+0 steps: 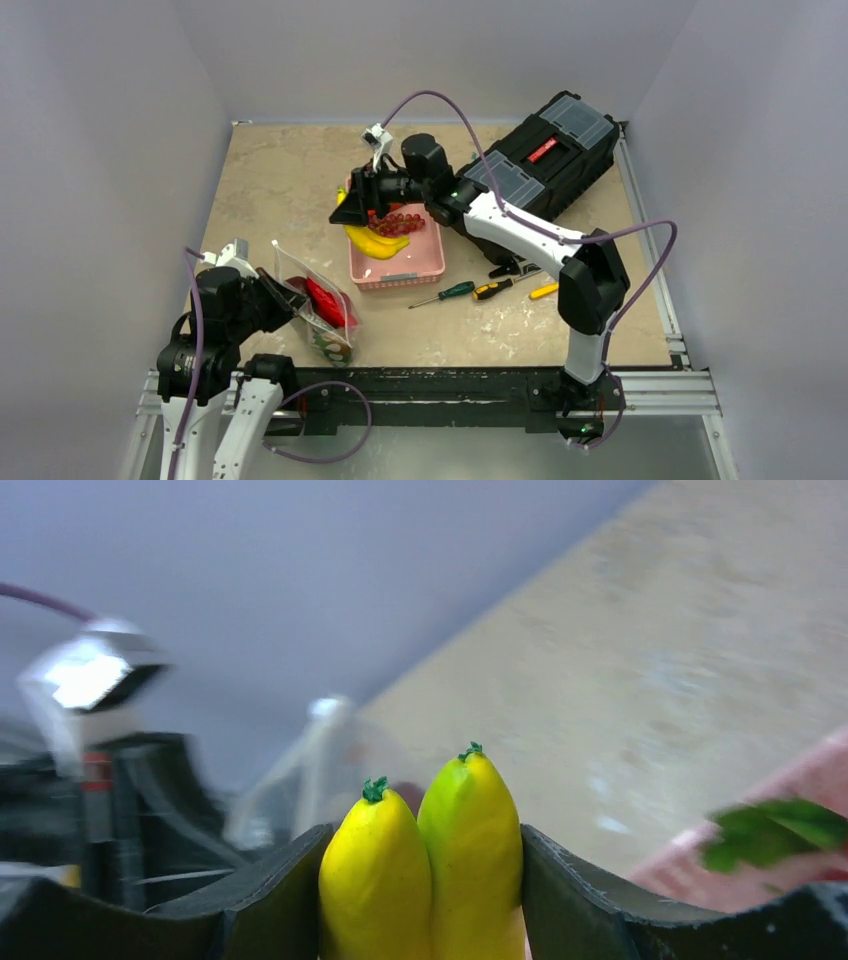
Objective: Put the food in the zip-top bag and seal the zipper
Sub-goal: Place the fake fruit in the zipper food storage bag.
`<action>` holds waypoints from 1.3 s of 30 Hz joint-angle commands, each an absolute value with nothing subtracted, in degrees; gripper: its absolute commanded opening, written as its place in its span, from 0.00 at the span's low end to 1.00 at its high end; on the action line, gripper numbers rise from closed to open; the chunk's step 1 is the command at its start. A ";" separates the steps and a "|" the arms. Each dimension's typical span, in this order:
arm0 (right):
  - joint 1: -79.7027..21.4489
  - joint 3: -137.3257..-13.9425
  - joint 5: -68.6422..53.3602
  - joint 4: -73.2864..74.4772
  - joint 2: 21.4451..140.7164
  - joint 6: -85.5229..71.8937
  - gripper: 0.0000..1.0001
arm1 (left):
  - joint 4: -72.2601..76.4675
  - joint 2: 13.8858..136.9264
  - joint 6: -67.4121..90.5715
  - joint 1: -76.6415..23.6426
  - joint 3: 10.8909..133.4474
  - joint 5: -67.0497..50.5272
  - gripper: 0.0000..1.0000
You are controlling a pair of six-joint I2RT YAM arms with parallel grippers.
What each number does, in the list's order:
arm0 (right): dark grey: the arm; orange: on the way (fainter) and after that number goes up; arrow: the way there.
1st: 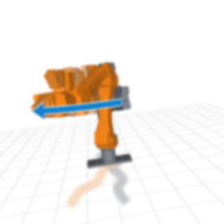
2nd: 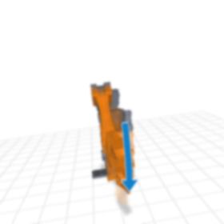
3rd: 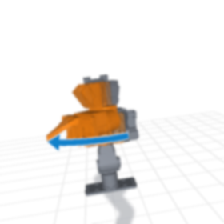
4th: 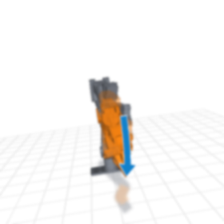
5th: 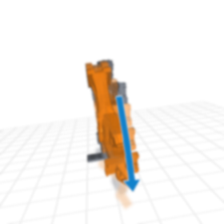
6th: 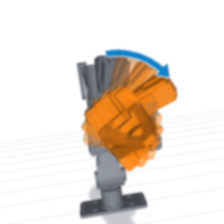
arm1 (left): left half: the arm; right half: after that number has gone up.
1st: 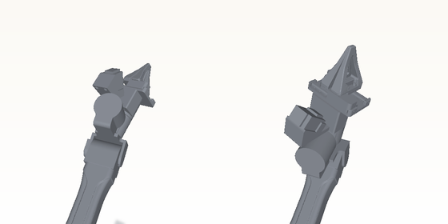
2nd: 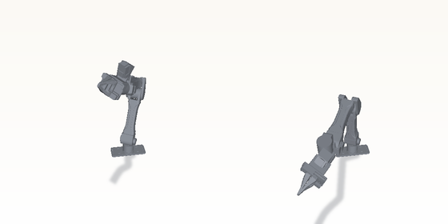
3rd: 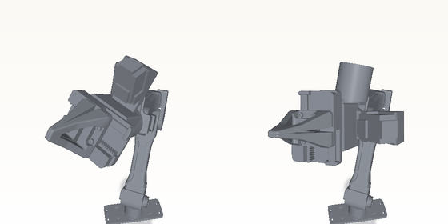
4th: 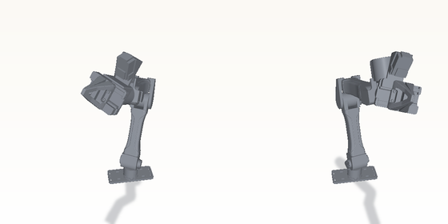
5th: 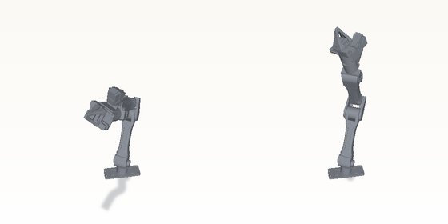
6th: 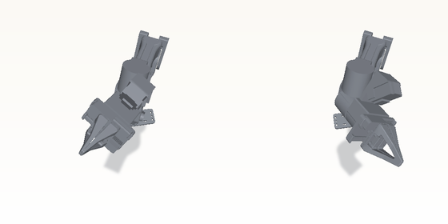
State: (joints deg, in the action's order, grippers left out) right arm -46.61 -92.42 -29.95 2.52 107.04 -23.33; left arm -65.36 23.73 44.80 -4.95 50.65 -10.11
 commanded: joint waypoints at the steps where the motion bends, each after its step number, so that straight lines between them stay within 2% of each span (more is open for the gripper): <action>1: -48.01 -90.86 -47.63 -20.32 102.81 -45.35 0.05 | -64.07 24.09 44.21 -5.01 51.43 -11.07 0.00; 7: -52.04 -83.57 -49.02 -55.18 103.00 -69.43 0.03 | -64.17 23.74 44.21 -5.01 51.52 -11.07 0.00; 12: -56.32 -80.29 -42.24 -78.82 106.72 -84.78 0.03 | -63.92 23.45 44.55 -5.01 51.26 -11.07 0.00; 16: -58.14 -79.57 -35.54 -90.44 110.85 -94.45 0.02 | -63.92 22.70 44.98 -5.01 51.11 -10.74 0.00; 28: -60.98 -67.62 -12.17 -98.07 112.48 -99.00 0.00 | -61.23 22.18 47.67 -5.01 50.29 -12.40 0.00; 39: -63.45 -67.81 -7.65 -95.81 116.17 -91.13 0.00 | -62.15 21.31 48.16 -5.01 50.65 -12.84 0.00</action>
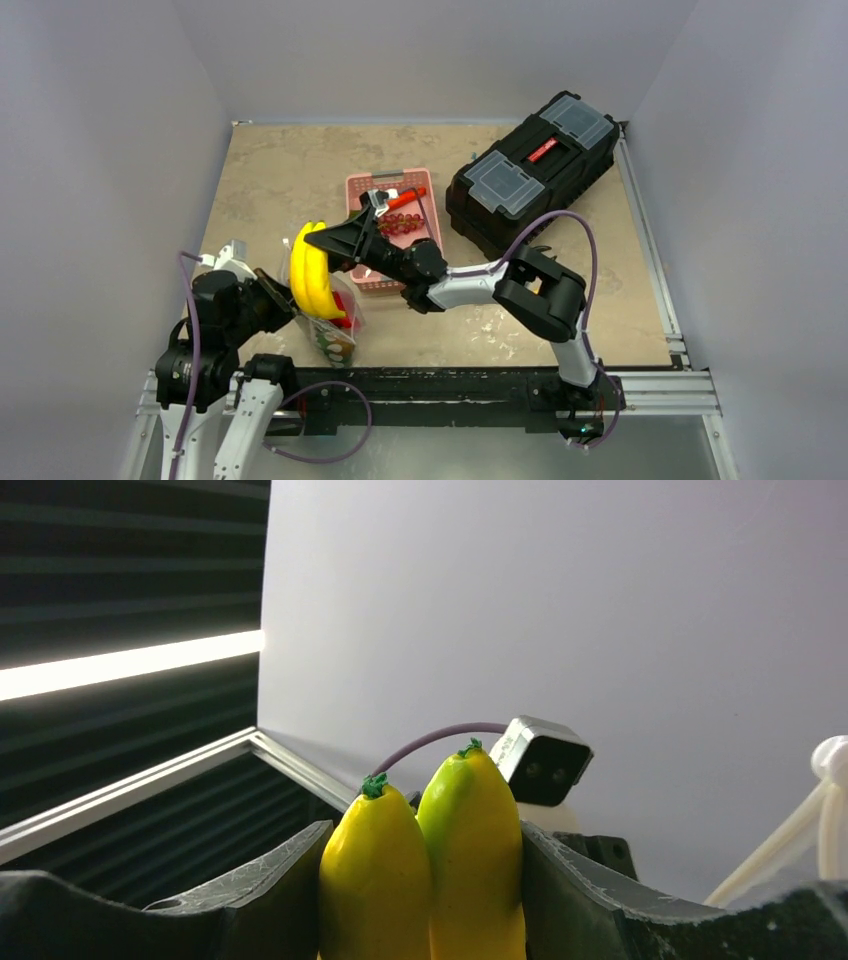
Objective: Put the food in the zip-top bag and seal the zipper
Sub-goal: Place the fake fruit in the zipper food storage bag.
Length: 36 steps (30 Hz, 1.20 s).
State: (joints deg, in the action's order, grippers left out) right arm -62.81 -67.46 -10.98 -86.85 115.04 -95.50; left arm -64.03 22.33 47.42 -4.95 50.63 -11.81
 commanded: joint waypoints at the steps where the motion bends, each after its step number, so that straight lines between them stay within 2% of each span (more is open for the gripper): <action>1: -63.46 -67.64 -7.83 -96.38 116.76 -90.10 0.00 | -62.14 21.20 48.16 -5.01 50.53 -12.80 0.00; 6: -63.46 -66.10 -10.53 -97.33 117.72 -82.13 0.00 | -62.75 20.95 47.85 -5.02 50.50 -12.61 0.00; 10: -63.41 -65.76 -16.31 -96.96 117.16 -77.74 0.04 | -64.00 20.80 46.83 -5.01 50.49 -11.26 0.00; 15: -63.19 -66.58 -22.32 -90.91 115.93 -73.71 0.12 | -64.73 20.35 46.32 -5.01 50.65 -10.77 0.00; 18: -63.20 -65.49 -23.34 -87.68 114.43 -70.95 0.21 | -64.31 20.46 46.49 -5.01 50.94 -11.14 0.00; 22: -63.19 -65.17 -25.78 -75.92 111.07 -62.85 0.33 | -64.54 20.84 46.13 -5.02 51.56 -11.25 0.00; 28: -63.19 -70.41 -29.23 -54.52 109.87 -52.73 0.40 | -64.46 20.99 45.89 -5.06 51.76 -11.10 0.00; 32: -63.19 -73.96 -30.57 -45.28 110.80 -49.81 0.44 | -64.22 21.26 45.82 -5.01 51.89 -11.42 0.00; 36: -63.24 -76.76 -31.44 -36.08 110.17 -46.65 0.54 | -64.40 21.48 45.54 -5.02 52.18 -11.35 0.00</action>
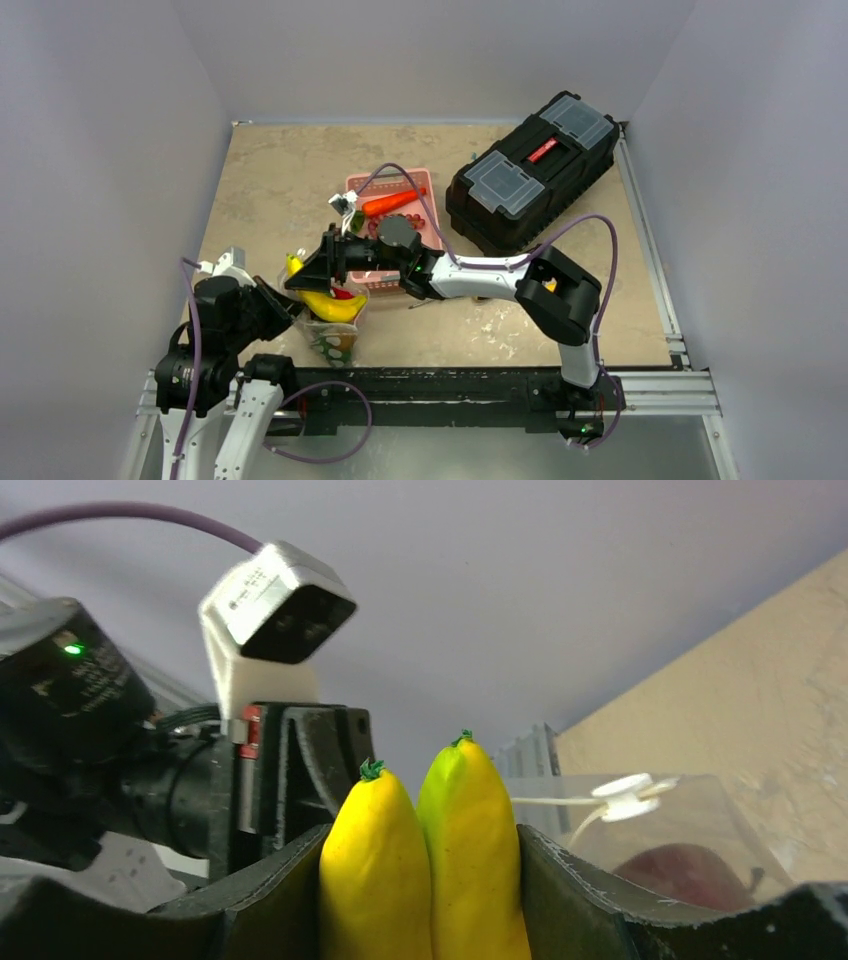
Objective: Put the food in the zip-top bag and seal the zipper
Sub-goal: Place the fake fruit in the zipper food storage bag.
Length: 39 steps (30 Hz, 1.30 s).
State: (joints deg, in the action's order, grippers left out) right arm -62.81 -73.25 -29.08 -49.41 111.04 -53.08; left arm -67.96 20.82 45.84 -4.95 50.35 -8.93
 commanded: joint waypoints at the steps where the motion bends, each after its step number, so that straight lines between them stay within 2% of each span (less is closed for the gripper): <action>1: -63.20 -77.31 -30.85 -33.82 109.66 -45.62 0.58 | -64.53 21.47 45.41 -5.01 52.19 -11.31 0.00; 9: -63.28 -85.24 -27.09 -11.45 106.09 -30.12 0.77 | -64.12 21.93 45.62 -5.05 51.97 -11.67 0.00; 11: -63.36 -86.81 -25.24 -6.67 104.78 -25.84 0.89 | -63.91 22.05 45.70 -5.01 51.90 -11.77 0.00; 18: -64.97 -87.91 -17.86 1.36 99.60 -17.65 0.99 | -63.79 22.24 45.80 -5.01 51.55 -11.71 0.00; 22: -67.33 -87.30 -12.81 2.33 98.49 -14.97 0.99 | -63.68 22.31 45.88 -5.01 51.51 -11.69 0.00; 27: -72.75 -82.52 3.32 -1.62 94.72 -12.22 0.95 | -63.81 22.29 45.92 -5.01 51.70 -11.64 0.00; 30: -75.84 -79.84 11.82 -3.80 93.68 -10.99 0.85 | -63.90 22.15 45.81 -5.03 51.64 -11.60 0.00; 31: -76.78 -79.28 13.86 -3.96 93.57 -10.83 0.75 | -64.03 22.15 45.80 -5.01 51.64 -11.60 0.00; 33: -77.74 -78.88 15.87 -3.87 93.56 -10.91 0.63 | -63.99 22.19 45.71 -5.01 51.68 -11.58 0.00; 39: -80.66 -79.70 19.40 -2.96 95.60 -10.84 0.62 | -63.63 22.23 45.87 -5.01 51.34 -11.76 0.00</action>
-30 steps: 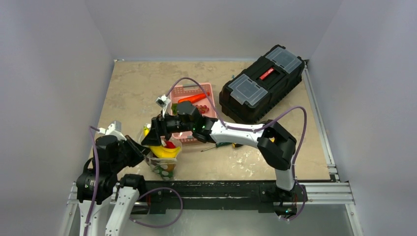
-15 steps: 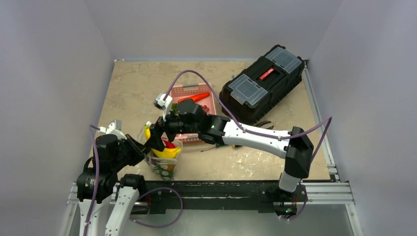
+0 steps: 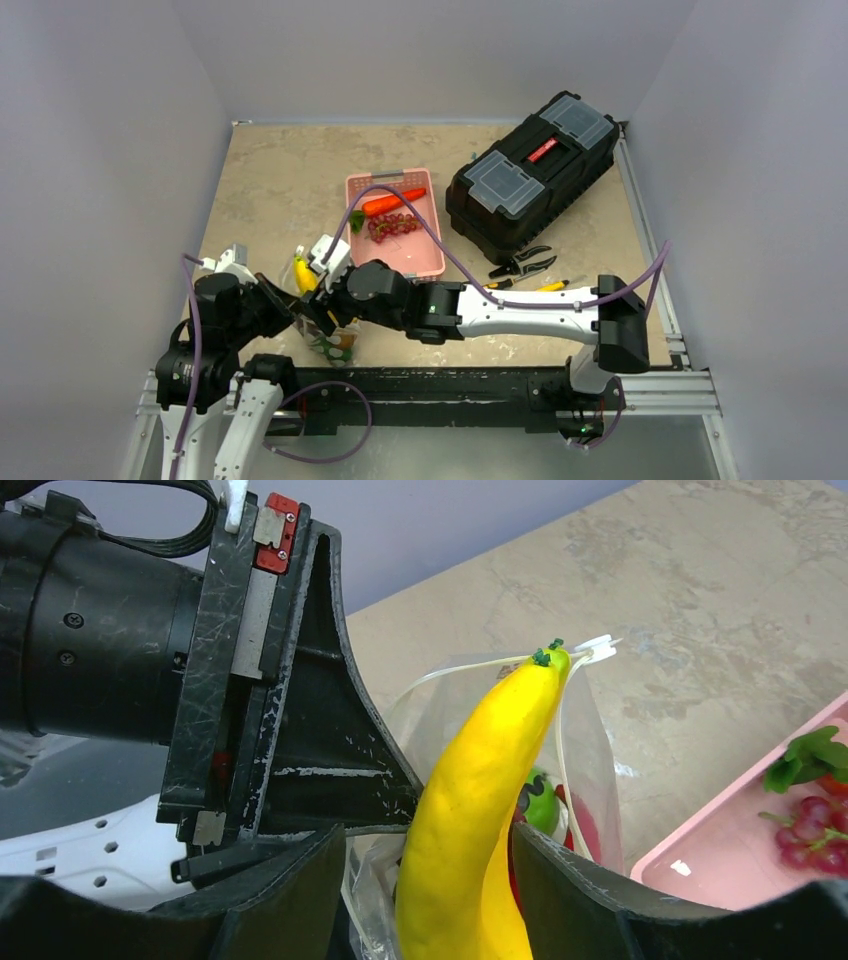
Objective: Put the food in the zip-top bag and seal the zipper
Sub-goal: Adjust the fake fruit in the zipper food storage bag.
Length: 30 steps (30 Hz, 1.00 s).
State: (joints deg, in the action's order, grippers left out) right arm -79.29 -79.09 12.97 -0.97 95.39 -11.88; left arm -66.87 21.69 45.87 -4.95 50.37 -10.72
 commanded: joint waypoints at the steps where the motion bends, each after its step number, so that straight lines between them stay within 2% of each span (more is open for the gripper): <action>1: -80.94 -80.03 19.91 -2.97 96.34 -10.98 0.62 | -63.52 22.34 45.80 -5.01 51.29 -11.78 0.00; 4: -81.42 -81.24 21.67 -3.03 99.07 -11.26 0.58 | -63.29 22.50 45.89 -5.01 51.32 -11.88 0.00; 7: -81.50 -83.44 23.61 -0.91 101.09 -11.94 0.47 | -63.58 22.43 45.72 -5.01 51.60 -11.85 0.00; 12: -81.50 -83.77 25.13 -0.66 101.78 -12.04 0.38 | -63.99 22.49 45.41 -5.03 51.78 -11.42 0.00; 16: -81.53 -83.61 23.11 -1.05 100.22 -12.42 0.20 | -63.65 22.98 45.46 -5.01 51.69 -11.58 0.00; 19: -81.39 -82.23 19.15 -3.79 97.79 -12.88 0.01 | -63.11 23.20 45.54 -5.01 51.47 -11.72 0.00; 24: -79.29 -80.63 8.42 -8.05 93.39 -17.10 0.00 | -62.95 23.36 45.53 -5.02 51.16 -11.95 0.00; 30: -68.76 -79.26 -13.36 -13.05 92.12 -33.32 0.00 | -63.24 22.84 45.48 -5.00 50.96 -11.78 0.00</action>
State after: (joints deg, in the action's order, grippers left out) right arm -75.07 -78.98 4.10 -4.51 93.86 -20.82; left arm -65.69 22.65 45.63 -4.95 50.35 -10.44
